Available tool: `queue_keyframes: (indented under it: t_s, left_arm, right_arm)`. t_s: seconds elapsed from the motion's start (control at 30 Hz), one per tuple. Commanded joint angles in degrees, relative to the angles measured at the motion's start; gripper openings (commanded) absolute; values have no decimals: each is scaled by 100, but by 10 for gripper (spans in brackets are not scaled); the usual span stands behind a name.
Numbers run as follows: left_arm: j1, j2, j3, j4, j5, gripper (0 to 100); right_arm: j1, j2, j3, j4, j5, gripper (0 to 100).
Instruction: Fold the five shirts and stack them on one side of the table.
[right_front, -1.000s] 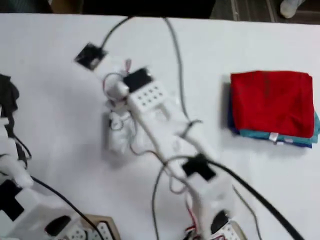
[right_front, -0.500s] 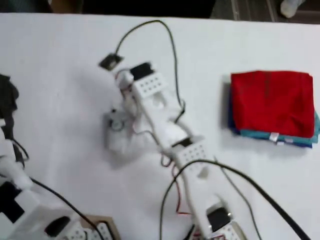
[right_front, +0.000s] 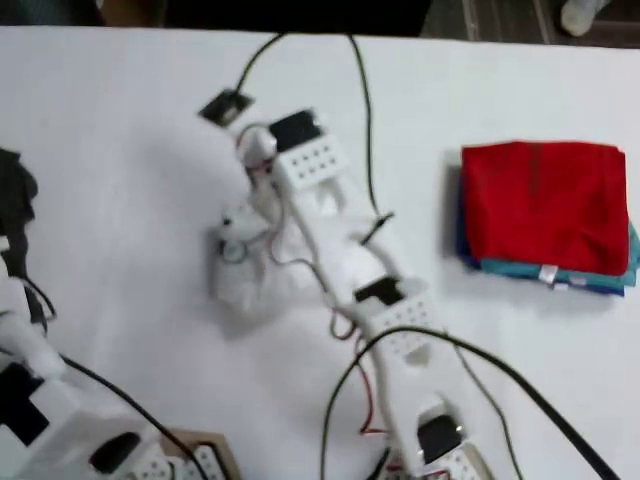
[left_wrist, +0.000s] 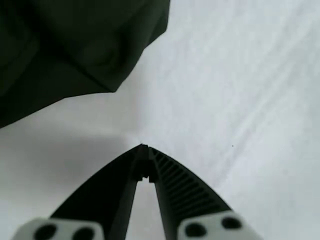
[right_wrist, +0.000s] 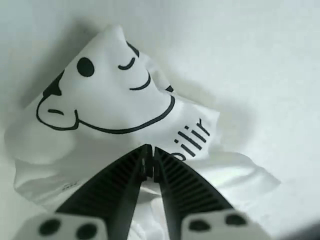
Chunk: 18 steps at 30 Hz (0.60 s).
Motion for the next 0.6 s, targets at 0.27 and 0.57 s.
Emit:
queue_keyframes:
  t_s: [0.27, 0.57]
  left_arm:
    - [18, -264, -40, -193, 9, 26]
    - [9, -264, -13, -185, -9, 26]
  right_arm:
    - [66, -804, 1231, 22, 18, 20]
    - [66, -2396, 3068, -13, 18, 20]
